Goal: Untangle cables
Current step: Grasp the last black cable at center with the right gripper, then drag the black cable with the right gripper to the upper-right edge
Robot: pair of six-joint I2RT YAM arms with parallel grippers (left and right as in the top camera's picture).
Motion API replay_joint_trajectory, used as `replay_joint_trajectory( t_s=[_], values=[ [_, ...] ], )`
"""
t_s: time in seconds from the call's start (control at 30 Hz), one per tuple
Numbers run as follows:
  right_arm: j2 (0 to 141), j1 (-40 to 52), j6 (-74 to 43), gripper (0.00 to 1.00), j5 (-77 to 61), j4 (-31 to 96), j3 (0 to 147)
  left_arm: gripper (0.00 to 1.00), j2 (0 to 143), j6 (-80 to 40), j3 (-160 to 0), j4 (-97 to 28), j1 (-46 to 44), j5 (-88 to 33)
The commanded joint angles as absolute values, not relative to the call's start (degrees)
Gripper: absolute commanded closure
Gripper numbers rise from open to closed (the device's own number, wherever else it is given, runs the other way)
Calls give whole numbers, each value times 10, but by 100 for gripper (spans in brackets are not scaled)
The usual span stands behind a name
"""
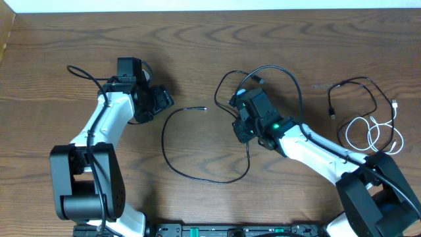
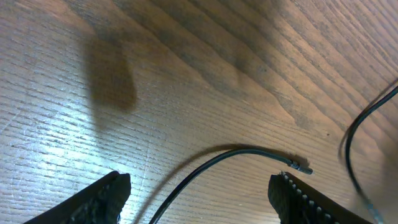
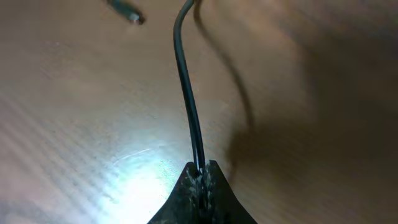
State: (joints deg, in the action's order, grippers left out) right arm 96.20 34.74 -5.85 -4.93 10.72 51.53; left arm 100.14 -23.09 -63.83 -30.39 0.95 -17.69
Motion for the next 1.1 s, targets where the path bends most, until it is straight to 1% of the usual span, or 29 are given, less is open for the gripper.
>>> replay_joint_trajectory(
  t_s=[0.0,0.13,0.23,0.27,0.3,0.33,0.47,0.5,0.6,0.67,0.87,1.0,1.07],
  values=[
    [910,352,-1,99,90,102,549,23,1007,-227,-639,-306,9,-173],
    [865,352,70,99,296,75,552,23,1007,-228,-639,-306,9,-173],
    [840,347,121,99,493,23,552,23,1007,-228,-639,-305,9,-173],
    [833,341,148,99,562,-12,552,23,1007,-228,-639,-305,9,-173],
    [825,326,208,99,645,-79,552,23,1007,-228,-639,-305,9,-173],
    [821,314,248,99,679,-125,552,23,1007,-228,-639,-305,9,-173],
    [817,253,389,99,735,-302,552,23,1007,-228,-639,-305,9,-173],
    [817,222,411,99,749,-363,552,23,1007,-228,-639,-306,9,-173],
    [817,176,408,99,772,-422,552,23,1007,-227,-639,-306,9,-173],
    [817,138,408,99,787,-445,552,23,1007,-228,-639,-306,9,-173],
    [817,67,397,99,816,-446,551,23,1007,-228,-639,-305,9,-173],
    [817,55,331,99,845,-442,551,23,1007,-228,-639,-305,9,-173],
    [818,60,319,99,845,-431,550,23,1007,-228,-639,-305,9,-173]
  ],
)
